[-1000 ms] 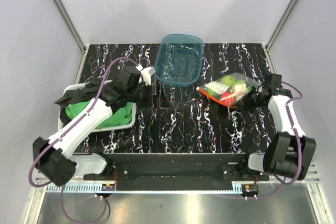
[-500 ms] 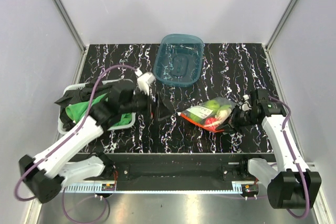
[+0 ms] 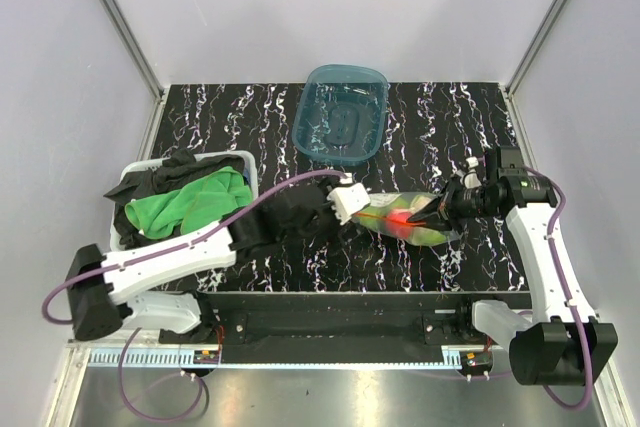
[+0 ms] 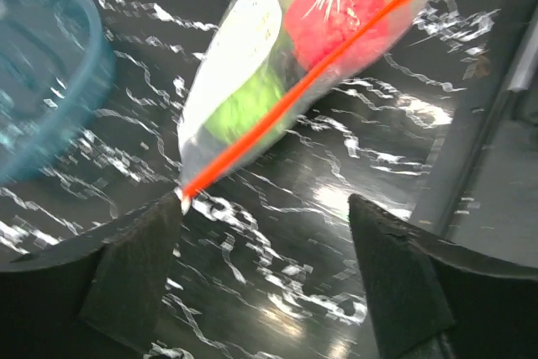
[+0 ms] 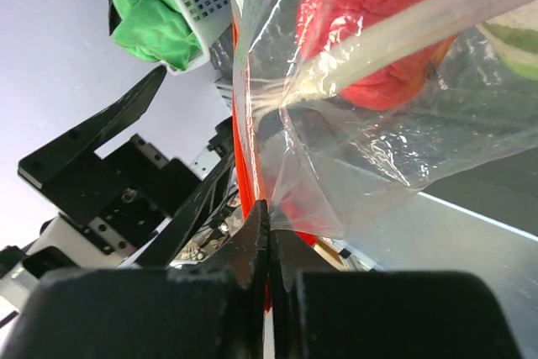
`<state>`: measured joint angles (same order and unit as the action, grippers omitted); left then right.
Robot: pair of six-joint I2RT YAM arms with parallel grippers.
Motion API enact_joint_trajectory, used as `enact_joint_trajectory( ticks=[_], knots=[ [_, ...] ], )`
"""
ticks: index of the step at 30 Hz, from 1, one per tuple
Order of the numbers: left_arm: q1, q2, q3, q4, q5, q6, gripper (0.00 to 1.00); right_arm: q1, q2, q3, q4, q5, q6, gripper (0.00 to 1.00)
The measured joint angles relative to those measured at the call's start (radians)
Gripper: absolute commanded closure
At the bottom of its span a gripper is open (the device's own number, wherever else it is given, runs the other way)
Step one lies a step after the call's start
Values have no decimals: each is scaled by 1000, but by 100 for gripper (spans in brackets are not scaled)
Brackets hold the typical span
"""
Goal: Open the zip-top bag and remove the fake food
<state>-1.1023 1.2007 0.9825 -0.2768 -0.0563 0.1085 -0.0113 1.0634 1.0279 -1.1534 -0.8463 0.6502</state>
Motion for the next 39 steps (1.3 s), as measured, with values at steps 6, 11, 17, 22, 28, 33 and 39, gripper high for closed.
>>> enact_joint_trajectory(
  ticks=[6,11,17,22,28,33,39],
  knots=[
    [0,103,50,53,7,130,33,0,8,28,0,-31,31,100],
    [0,146,60,95,20,184,56,0,28,61,-1,-48,35,100],
    [11,213,94,84,31,228,99,0,38,64,-1,-64,33,90],
    [33,222,169,-24,66,226,100,0,95,171,-68,12,-49,44],
    [43,207,256,-161,133,165,100,0,195,375,-103,188,-193,20],
    [43,186,286,-264,191,120,100,10,178,410,-46,238,-286,7],
    [55,186,341,-359,232,97,100,187,101,359,184,183,-431,0]
  ],
)
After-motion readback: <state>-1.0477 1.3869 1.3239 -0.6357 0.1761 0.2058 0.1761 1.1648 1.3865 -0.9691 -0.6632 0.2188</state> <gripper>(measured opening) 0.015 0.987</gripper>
